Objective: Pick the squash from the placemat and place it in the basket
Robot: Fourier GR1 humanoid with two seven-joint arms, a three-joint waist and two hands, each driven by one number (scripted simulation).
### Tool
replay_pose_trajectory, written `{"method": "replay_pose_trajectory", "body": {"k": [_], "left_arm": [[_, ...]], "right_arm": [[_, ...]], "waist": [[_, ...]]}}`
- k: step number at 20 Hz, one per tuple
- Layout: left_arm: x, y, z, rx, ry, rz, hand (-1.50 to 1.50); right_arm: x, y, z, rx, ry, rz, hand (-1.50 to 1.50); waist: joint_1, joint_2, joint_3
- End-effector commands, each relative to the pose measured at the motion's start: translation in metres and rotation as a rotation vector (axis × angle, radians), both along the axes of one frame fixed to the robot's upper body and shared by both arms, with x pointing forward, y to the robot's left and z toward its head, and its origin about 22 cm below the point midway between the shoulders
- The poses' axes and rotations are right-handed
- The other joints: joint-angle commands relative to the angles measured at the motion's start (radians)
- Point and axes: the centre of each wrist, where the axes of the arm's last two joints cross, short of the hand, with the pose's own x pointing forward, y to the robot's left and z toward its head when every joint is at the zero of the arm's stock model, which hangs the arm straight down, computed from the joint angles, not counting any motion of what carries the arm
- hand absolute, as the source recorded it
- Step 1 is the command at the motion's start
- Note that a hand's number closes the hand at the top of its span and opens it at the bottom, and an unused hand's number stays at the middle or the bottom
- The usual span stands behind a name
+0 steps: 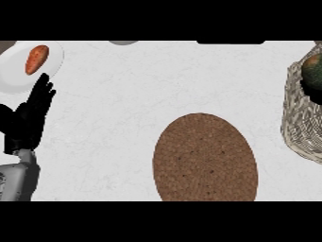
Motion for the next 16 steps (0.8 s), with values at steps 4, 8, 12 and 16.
{"method": "replay_pose_trajectory", "body": {"k": [4,8,12,16], "left_arm": [[-0.007,-0.015,-0.008,-0.008,-0.001,-0.009,0.00],[0.012,-0.014,-0.005,-0.016,0.000,-0.001,0.00],[0.001,-0.008,0.001,0.003,-0.010,-0.020,0.00],[-0.001,-0.004,-0.001,0.027,-0.011,-0.018,0.00]], "right_arm": [[0.014,-0.026,0.005,0.092,0.021,0.035,1.50],[0.029,-0.050,0.008,0.108,-0.004,0.029,1.50],[-0.006,-0.062,0.023,-0.649,-0.062,0.109,1.50],[0.008,-0.059,0.000,-0.772,-0.133,0.084,1.50]], "waist": [[0.000,-0.001,0.000],[0.001,0.001,0.000],[0.007,0.009,0.000],[0.018,0.005,0.000]]}}
